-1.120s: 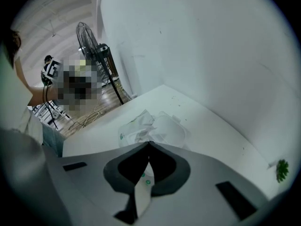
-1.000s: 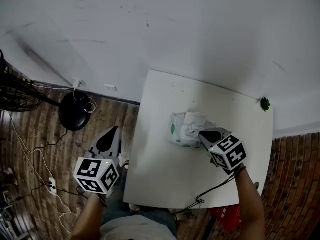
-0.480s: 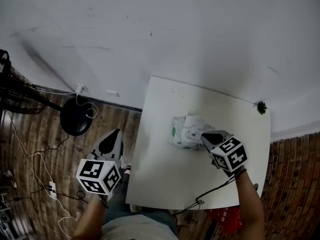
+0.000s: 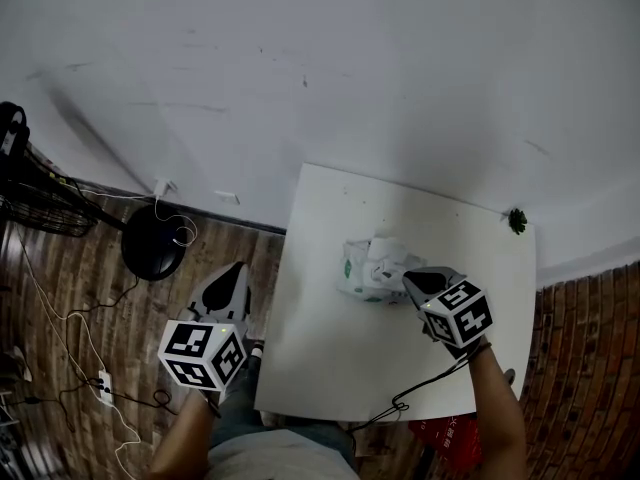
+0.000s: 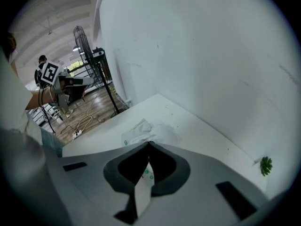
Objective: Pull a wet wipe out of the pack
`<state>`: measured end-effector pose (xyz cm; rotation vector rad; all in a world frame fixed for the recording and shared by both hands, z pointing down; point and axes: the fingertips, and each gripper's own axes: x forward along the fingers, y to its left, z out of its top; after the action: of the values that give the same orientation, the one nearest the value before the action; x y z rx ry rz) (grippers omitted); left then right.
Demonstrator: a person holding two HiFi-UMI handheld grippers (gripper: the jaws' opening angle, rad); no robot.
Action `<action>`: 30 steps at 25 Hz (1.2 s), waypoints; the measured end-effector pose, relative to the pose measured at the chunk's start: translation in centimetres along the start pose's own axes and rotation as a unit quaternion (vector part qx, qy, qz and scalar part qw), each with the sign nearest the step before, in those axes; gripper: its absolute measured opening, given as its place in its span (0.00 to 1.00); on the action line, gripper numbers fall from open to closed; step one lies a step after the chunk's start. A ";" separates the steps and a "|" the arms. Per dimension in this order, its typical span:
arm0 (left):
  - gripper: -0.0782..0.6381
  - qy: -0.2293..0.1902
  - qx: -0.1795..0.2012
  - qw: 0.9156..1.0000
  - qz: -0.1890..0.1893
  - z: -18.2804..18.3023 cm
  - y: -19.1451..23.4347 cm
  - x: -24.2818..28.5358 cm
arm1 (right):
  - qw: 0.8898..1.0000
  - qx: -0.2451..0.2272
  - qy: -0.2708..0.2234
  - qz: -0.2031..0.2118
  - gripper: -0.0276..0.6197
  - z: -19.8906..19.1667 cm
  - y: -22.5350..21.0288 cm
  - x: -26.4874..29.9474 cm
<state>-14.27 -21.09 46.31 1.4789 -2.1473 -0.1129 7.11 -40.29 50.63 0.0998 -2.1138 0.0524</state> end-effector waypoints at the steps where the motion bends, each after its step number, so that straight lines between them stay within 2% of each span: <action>1: 0.11 -0.001 0.000 1.000 -0.001 0.1 0.0 -0.1 | 1.000 0.003 -0.004 -0.002 0.04 0.1 0.0 -0.2; 15: 0.11 -0.016 -0.003 1.000 -0.009 1.2 -0.6 -0.9 | 0.999 0.012 -0.024 -0.028 0.04 1.1 0.1 -2.2; 30: 0.11 -0.031 -0.004 0.999 -0.040 2.6 -2.4 -0.5 | 0.996 0.020 -0.053 -0.062 0.04 2.5 0.0 -4.6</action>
<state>-13.37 -22.19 43.04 1.5762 -2.1336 -0.1990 7.38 -40.23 45.43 0.2620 -2.2075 0.0153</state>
